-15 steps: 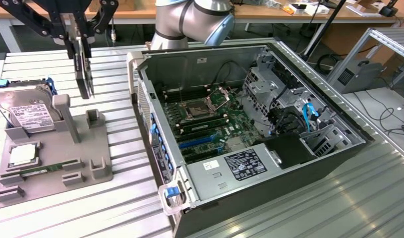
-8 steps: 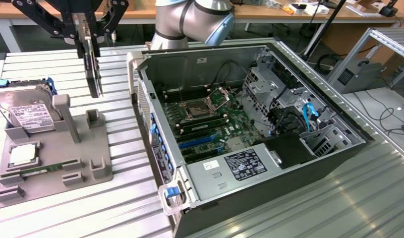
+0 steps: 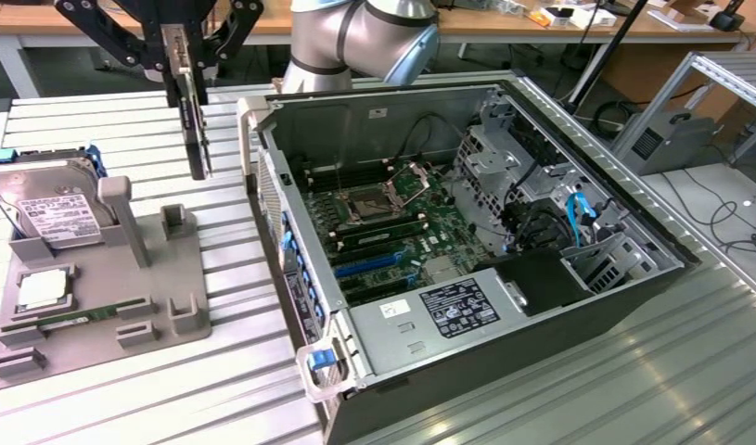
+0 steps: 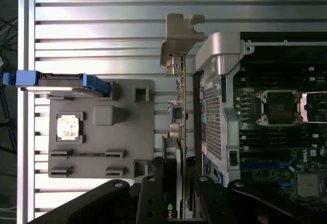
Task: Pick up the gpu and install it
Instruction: 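Pick up the gpu and move the gpu toward the slot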
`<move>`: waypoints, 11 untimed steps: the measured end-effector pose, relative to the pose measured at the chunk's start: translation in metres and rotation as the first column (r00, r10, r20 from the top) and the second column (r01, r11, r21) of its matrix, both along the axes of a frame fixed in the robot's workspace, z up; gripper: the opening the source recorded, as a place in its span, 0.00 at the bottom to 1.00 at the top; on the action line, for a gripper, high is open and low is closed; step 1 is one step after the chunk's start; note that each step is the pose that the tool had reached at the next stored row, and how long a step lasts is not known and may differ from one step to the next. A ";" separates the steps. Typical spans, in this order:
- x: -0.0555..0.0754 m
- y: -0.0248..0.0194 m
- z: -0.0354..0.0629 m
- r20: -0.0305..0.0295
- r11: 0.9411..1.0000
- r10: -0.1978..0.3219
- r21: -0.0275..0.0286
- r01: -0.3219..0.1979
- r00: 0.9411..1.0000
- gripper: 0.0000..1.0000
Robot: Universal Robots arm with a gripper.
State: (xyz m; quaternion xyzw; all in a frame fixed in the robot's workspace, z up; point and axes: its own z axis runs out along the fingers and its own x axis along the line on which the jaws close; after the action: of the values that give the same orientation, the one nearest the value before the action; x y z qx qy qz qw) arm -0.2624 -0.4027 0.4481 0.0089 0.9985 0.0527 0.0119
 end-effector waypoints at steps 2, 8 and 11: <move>0.003 0.0000 0.0000 0.000 1.000 0.000 0.000 0.000 1.000 0.27; 0.017 0.0000 0.0000 0.000 1.000 0.000 0.000 0.000 1.000 0.27; 0.026 0.0000 0.0000 0.000 1.000 0.000 0.000 0.000 1.000 0.27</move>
State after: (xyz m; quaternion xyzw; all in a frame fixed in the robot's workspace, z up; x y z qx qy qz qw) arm -0.2368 -0.4028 0.4481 0.0089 0.9985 0.0527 0.0119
